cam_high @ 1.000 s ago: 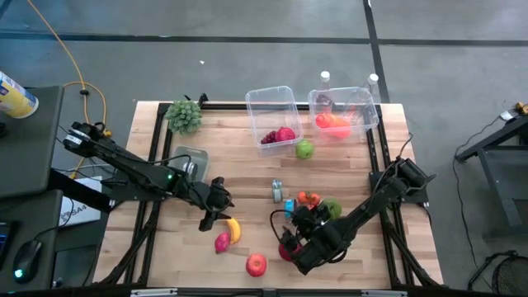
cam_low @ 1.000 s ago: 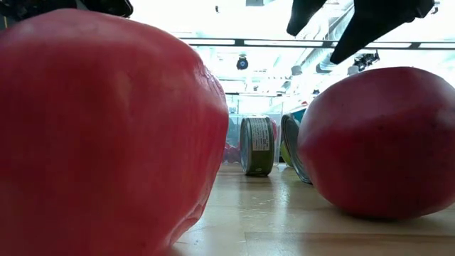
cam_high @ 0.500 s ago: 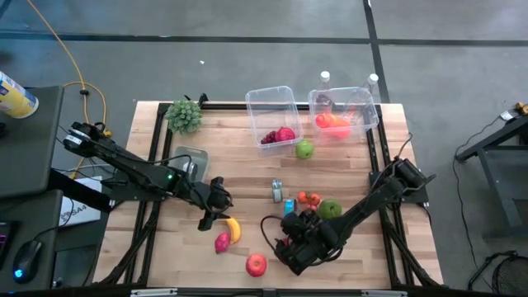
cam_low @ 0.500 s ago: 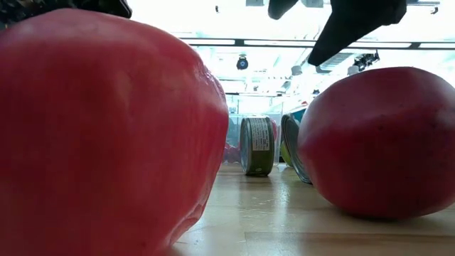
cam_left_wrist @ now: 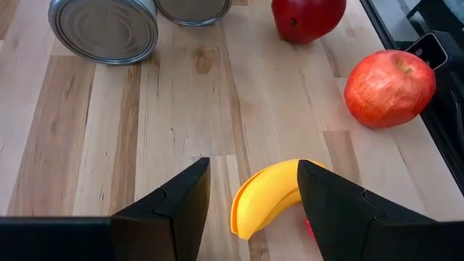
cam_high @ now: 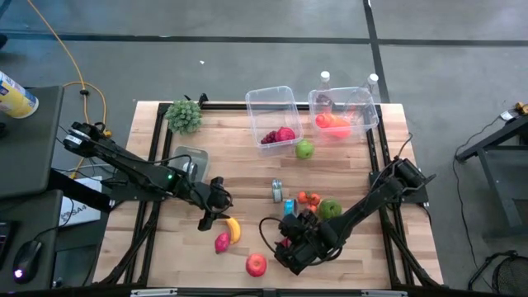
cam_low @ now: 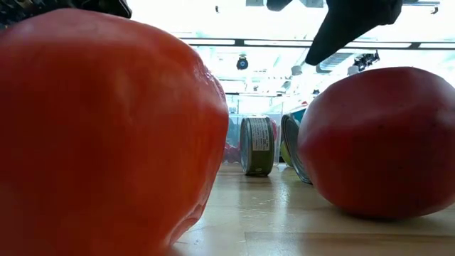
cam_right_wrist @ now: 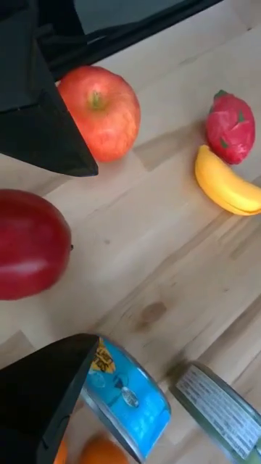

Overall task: Pick & Place Food Item
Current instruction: Put the yellow tuna can into the gray bin

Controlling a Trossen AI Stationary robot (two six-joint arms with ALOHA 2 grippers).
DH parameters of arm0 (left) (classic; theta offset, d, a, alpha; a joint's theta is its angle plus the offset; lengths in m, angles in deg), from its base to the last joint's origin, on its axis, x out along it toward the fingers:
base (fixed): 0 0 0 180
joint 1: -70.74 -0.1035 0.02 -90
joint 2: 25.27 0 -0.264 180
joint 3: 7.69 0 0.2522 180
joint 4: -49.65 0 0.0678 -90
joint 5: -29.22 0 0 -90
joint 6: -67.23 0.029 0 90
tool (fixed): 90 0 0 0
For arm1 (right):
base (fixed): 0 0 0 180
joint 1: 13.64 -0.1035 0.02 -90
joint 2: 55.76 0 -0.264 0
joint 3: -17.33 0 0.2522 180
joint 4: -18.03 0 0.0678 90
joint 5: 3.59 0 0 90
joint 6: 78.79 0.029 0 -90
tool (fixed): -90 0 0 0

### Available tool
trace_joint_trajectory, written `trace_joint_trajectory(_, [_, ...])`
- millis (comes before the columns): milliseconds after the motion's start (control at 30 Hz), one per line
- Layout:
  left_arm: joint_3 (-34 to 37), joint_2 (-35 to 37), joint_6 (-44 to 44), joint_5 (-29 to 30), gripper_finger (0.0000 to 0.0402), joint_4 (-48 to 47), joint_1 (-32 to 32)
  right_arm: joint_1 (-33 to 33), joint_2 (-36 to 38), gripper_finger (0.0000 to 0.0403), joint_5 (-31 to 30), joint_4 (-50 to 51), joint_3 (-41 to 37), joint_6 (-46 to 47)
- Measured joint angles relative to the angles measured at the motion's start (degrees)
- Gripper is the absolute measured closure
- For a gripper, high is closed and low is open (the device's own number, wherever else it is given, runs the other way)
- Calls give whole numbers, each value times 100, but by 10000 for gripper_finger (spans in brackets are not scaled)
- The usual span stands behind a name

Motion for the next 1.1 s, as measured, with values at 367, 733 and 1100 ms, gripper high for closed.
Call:
trace_joint_trajectory(367, [0,0,0,0,202,-24,-2,43,-66,42,66,649,0,1392])
trace_joint_trajectory(733, [0,0,-33,-1,202,-33,-1,107,-66,42,88,794,0,1580])
trace_joint_trajectory(1100, [0,-1,-107,-2,202,-29,-2,143,-66,42,-221,763,0,1575])
